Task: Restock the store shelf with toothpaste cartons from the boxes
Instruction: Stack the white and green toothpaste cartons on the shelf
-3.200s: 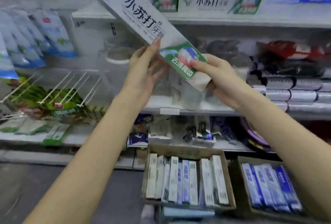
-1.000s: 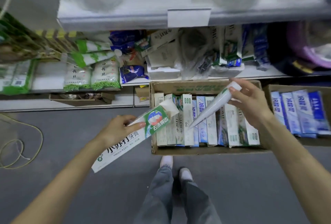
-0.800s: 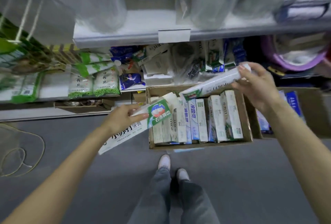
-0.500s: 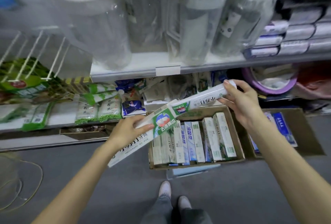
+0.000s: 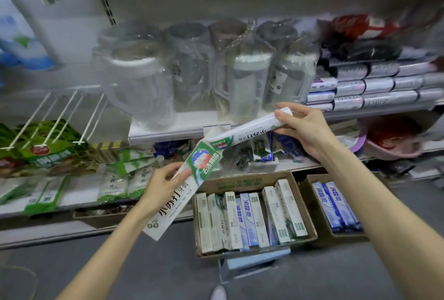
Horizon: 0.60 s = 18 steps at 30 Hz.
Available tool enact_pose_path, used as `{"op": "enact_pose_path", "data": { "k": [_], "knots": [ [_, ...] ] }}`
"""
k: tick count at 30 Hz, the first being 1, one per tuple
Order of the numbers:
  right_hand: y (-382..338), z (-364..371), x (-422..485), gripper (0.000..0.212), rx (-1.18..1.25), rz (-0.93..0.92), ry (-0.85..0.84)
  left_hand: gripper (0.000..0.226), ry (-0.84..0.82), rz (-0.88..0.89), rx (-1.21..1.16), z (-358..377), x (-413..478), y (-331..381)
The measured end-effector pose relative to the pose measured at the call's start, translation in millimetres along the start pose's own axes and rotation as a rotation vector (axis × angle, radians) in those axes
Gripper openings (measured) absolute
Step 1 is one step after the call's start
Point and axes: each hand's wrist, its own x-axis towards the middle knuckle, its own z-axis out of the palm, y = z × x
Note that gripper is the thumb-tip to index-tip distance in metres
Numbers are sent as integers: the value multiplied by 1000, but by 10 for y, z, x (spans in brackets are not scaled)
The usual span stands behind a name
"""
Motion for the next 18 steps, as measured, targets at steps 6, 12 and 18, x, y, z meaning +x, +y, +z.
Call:
{"op": "enact_pose_path", "data": {
  "k": [6, 12, 18],
  "knots": [
    [-452, -12, -2, 40, -65, -122, -99, 16, -95, -2, 36, -129, 20, 349],
    [-503, 382, -68, 42, -200, -161, -153, 25, -110, 79, -7, -63, 94, 640],
    [-310, 687, -99, 14, -402, -421, -138, 31, -94, -8, -212, 84, 96, 990]
  ]
}}
